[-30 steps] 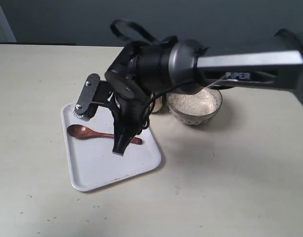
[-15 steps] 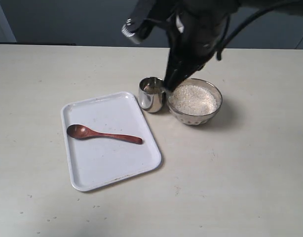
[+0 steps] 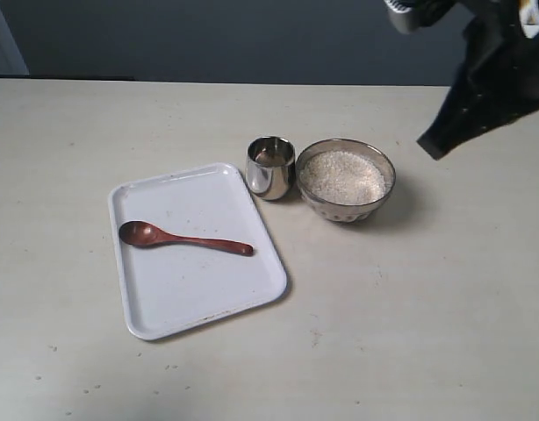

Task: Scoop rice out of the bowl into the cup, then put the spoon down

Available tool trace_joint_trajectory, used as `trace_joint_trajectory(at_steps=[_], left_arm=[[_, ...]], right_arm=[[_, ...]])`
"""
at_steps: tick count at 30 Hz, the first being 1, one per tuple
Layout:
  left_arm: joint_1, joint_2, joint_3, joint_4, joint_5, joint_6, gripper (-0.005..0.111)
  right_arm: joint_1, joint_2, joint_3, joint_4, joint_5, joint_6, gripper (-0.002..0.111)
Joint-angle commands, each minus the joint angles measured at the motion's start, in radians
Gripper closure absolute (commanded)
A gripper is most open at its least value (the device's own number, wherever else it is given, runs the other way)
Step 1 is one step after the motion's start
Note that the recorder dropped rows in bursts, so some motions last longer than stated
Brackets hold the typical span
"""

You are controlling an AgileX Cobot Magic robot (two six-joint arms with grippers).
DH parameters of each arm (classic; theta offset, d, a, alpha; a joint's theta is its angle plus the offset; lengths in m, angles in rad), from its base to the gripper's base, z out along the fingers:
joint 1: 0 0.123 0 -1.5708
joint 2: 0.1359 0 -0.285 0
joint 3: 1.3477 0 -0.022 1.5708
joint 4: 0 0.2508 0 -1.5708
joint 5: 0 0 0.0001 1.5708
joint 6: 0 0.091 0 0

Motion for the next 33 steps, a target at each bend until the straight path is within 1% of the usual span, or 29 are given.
trace_joint_trajectory(at_steps=[1,4,8,17,18,20,22,23,25,29,31,33], left_arm=[[-0.005,-0.004,-0.002,0.002,-0.012,-0.003,0.106],[-0.005,-0.004,-0.002,0.002,-0.012,-0.003,0.106],[-0.005,-0.004,-0.002,0.002,-0.012,-0.003,0.106],[-0.005,-0.004,-0.002,0.002,-0.012,-0.003,0.106],[-0.005,-0.004,-0.002,0.002,-0.012,-0.003,0.106],[-0.005,-0.004,-0.002,0.002,-0.012,-0.003,0.106],[-0.005,-0.004,-0.002,0.002,-0.012,-0.003,0.106],[-0.005,-0.004,-0.002,0.002,-0.012,-0.003,0.106],[-0.005,-0.004,-0.002,0.002,-0.012,-0.003,0.106],[-0.005,-0.004,-0.002,0.002,-0.012,-0.003,0.106],[-0.005,-0.004,-0.002,0.002,-0.012,-0.003,0.106],[-0.005,-0.004,-0.002,0.002,-0.012,-0.003,0.106]], right_arm=[[-0.007,-0.172,0.118,-0.042,-0.057,0.133,0.108],[-0.007,-0.267,0.176,0.046,-0.120,0.150,0.108],[-0.007,-0.328,0.186,0.114,-0.124,0.150,0.108],[-0.007,-0.356,0.186,0.103,-0.128,0.158,0.108],[-0.007,-0.358,0.186,0.096,-0.131,0.197,0.108],[-0.007,-0.380,0.192,0.023,-0.140,0.319,0.108],[-0.021,-0.418,0.218,-0.024,-0.194,0.396,0.108],[-0.047,-0.455,0.242,-0.018,-0.251,0.410,0.108],[-0.131,-0.535,0.301,0.006,-0.397,0.410,0.108],[-0.351,-0.706,0.469,0.068,-0.667,0.408,0.108],[-0.456,-0.790,0.557,0.093,-0.740,0.408,0.108],[-0.551,-0.882,0.635,0.099,-0.772,0.408,0.108]])
